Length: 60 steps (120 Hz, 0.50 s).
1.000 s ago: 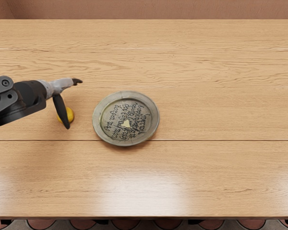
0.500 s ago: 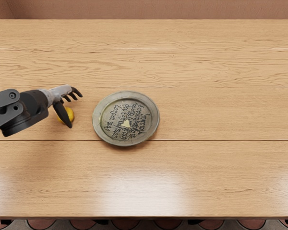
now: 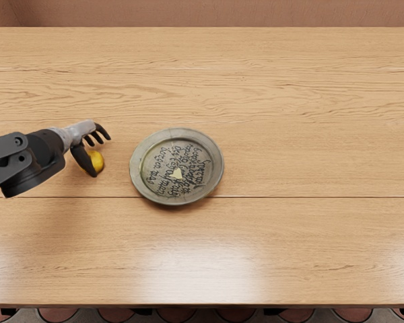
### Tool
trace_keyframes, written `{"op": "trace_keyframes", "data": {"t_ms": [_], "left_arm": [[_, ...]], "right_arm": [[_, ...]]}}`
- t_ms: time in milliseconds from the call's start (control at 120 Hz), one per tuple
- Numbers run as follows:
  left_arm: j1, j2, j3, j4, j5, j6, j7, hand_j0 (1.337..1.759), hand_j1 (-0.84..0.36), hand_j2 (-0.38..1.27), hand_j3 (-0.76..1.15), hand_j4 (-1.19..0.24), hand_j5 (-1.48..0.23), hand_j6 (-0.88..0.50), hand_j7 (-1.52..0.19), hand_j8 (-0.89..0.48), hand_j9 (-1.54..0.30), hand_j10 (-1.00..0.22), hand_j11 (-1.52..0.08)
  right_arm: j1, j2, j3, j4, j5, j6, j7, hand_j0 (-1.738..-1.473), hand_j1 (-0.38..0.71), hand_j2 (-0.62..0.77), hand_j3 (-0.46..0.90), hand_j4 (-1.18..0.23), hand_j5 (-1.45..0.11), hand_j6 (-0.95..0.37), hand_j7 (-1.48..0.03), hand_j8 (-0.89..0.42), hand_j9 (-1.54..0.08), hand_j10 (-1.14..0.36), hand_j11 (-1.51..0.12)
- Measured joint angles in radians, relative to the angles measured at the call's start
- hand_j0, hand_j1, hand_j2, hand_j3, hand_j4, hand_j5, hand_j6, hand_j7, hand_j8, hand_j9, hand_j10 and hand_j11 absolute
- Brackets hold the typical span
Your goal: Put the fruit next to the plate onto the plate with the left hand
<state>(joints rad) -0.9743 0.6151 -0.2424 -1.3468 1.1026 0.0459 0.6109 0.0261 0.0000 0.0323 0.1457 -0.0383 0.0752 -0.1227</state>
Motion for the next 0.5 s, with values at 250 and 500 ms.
{"op": "trace_keyframes", "data": {"t_ms": [250, 500], "left_arm": [[0.009, -0.002, -0.001, 0.000, 0.000, 0.000, 0.000, 1.658, -0.22, 0.11, 0.00, -0.49, -0.63, -0.49, -0.63, -0.49, -0.63, -0.49, -0.63], [0.010, -0.002, -0.002, 0.000, -0.003, 0.000, 0.000, 1.655, -0.28, 0.24, 0.00, -0.61, -0.79, -0.52, -0.80, -0.44, -0.80, -0.60, -0.80]], "right_arm": [[0.000, 0.000, 0.000, 0.000, 0.000, 0.000, 0.000, -1.658, -0.35, 0.00, 0.00, 0.00, 0.00, 0.00, 0.00, 0.00, 0.00, 0.00, 0.00], [0.000, 0.000, 0.000, 0.000, 0.000, 0.000, 0.000, -1.658, -0.35, 0.00, 0.00, 0.00, 0.00, 0.00, 0.00, 0.00, 0.00, 0.00, 0.00]]}}
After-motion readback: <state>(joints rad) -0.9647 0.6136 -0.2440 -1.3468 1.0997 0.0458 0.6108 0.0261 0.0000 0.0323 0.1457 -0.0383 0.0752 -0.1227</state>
